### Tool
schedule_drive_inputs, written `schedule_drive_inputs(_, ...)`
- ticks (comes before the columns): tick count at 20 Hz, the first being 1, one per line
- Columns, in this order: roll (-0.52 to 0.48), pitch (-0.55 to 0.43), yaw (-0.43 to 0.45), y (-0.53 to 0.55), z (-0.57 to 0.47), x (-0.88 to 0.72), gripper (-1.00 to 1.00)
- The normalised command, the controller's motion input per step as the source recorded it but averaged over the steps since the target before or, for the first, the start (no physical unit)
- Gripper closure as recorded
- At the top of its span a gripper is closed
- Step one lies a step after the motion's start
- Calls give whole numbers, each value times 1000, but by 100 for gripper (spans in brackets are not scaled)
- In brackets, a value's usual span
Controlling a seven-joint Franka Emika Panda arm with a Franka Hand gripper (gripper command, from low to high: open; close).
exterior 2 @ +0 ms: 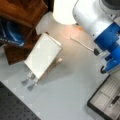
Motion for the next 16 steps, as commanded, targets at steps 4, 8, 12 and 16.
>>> schedule_drive_inputs(4, 81, 19, -89, 286, -20, -44, 100)
schedule_drive_inputs(8, 83, 21, -113, 255, -71, -67, 100)
schedule_drive_inputs(12, 84, 30, -141, 285, -124, -69, -100)
schedule_drive_inputs(16, 68, 39, -175, 284, -148, -69, -100)
